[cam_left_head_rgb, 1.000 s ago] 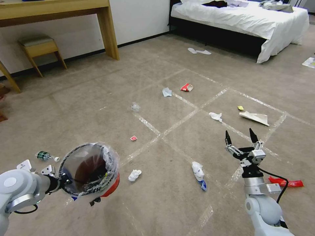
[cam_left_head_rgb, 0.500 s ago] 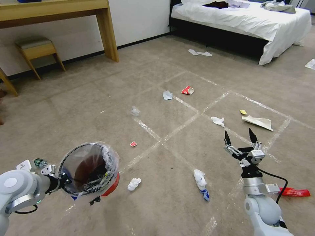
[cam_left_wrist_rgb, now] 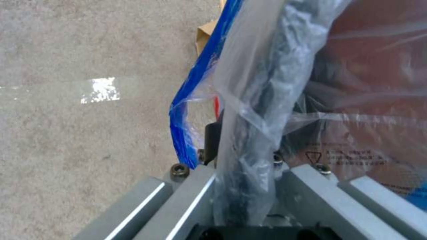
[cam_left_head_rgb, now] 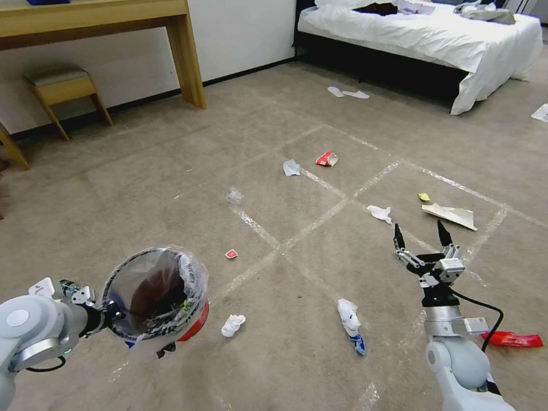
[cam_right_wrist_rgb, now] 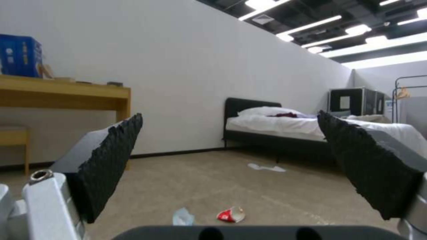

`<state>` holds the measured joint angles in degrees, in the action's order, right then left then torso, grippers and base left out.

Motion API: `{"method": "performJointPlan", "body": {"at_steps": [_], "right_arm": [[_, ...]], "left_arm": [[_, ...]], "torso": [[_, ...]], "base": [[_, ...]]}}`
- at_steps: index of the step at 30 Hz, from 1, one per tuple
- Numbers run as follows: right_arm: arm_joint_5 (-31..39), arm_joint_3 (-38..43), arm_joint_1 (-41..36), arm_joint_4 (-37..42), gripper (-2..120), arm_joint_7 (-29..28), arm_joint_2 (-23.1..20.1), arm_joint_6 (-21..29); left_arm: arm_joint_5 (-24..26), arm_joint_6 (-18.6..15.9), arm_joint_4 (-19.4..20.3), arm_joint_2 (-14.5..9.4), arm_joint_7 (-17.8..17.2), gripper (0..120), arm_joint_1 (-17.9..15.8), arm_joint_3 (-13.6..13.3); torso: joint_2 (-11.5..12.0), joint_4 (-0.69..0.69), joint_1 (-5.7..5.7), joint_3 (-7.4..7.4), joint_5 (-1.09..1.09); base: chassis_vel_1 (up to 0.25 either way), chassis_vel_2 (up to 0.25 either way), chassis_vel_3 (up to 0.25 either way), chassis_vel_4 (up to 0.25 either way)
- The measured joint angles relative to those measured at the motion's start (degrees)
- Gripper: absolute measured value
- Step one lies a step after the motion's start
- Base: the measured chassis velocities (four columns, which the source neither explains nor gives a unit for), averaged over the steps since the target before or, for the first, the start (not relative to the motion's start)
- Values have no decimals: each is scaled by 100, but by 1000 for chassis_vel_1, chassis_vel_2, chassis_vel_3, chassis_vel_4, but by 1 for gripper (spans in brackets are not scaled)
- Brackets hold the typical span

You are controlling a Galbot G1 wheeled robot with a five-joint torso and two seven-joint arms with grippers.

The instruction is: Pick up the trash bin and place the garbage on the floor into it.

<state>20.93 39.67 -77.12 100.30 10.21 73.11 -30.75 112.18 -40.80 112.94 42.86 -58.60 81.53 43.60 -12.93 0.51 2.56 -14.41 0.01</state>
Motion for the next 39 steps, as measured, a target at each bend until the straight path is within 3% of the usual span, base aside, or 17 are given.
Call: {"method": "performJointPlan", "body": {"at_steps": [9, 10, 11, 13, 14, 16, 17, 18, 19, 21, 22, 25, 27, 29, 30, 32, 39], "right_arm": [[-626, -70, 264, -121, 100, -398, -450, 360], [-682, -108, 387, -206, 100, -392, -816, 552], [-682, -108, 387, -206, 100, -392, -816, 552], [-200, -238, 487, -395, 100, 139, -1512, 823], [-200, -238, 487, -395, 100, 139, -1512, 823], [465, -611, 362, -677, 100, 913, -2405, 1087], [465, -611, 362, -677, 100, 913, -2405, 1087], [730, -883, 236, -804, 100, 1052, -2890, 1293], [950, -1166, 80, -866, 100, 1006, -3350, 1462], [1067, -1376, -25, -883, 100, 850, -3633, 1579], [1265, -1864, -164, -887, 100, 523, -4135, 1831], [1446, -2692, 43, -942, 100, 67, -4509, 2218], [1565, -3011, 220, -944, 100, -212, -4541, 2437], [1993, -3603, 630, -805, 100, -1059, -4533, 3339], [1993, -3603, 630, -805, 100, -1059, -4533, 3339], [2366, -4055, 965, -682, 100, -1652, -4462, 3976], [3076, -5100, 1806, -680, 100, -2702, -4112, 4919]], "left_arm": [[-107, 38, 77, 77, 42, 0, 32, -27], [-114, 42, 114, 82, 45, 0, 47, -25], [-114, 42, 114, 82, 45, 0, 47, -25], [-154, 39, 99, 100, 79, 0, 37, -33], [-154, 39, 99, 100, 79, 0, 37, -33], [-232, 24, 66, 118, 155, 0, 33, -52], [-232, 24, 66, 118, 155, 0, 33, -52], [-274, 19, 62, 146, 187, 0, 47, -52], [-310, 15, 54, 179, 196, 0, 50, -56], [-342, 14, 44, 206, 204, 0, 53, -63], [-382, 11, 40, 250, 214, 0, 61, -75], [-444, 11, 39, 285, 228, 0, 78, -81], [-465, 11, 29, 292, 231, 0, 85, -82], [-527, 13, 7, 310, 242, 0, 116, -75], [-527, 13, 7, 310, 242, 0, 116, -75], [-558, 14, -1, 335, 255, 0, 131, -72], [-644, 15, -37, 405, 275, 0, 135, -99]], "torso": [[0, -1, 0, 0, 2], [0, -1, 0, 0, 2], [0, -1, 0, 0, 2], [0, -3, 0, 0, -1], [0, -3, 0, 0, -1], [0, 1, 0, 0, 1], [0, 1, 0, 0, 1], [0, 0, 0, 0, 4], [0, -1, 0, 0, 3], [0, 0, 0, 0, 1], [0, 3, 0, -1, -3], [0, 2, 1, 0, 1], [0, 0, 0, 0, 2], [0, -3, 1, -1, 3], [0, -3, 1, -1, 3], [0, -3, 0, -1, -1], [0, 2, 1, -1, -1]], "base": [[0, 0, 0, 0], [0, 0, 0, 0], [0, 0, 0, 0], [0, 0, 0, 0], [0, 0, 0, 0], [0, 0, 0, 0], [0, 0, 0, 0], [0, 0, 0, 0], [0, 0, 0, 0], [0, 0, 0, 0], [0, 0, 0, 0], [0, 0, 0, 0], [0, 0, 0, 0], [0, 0, 0, 0], [0, 0, 0, 0], [0, 0, 0, 0], [0, 0, 0, 0]]}}
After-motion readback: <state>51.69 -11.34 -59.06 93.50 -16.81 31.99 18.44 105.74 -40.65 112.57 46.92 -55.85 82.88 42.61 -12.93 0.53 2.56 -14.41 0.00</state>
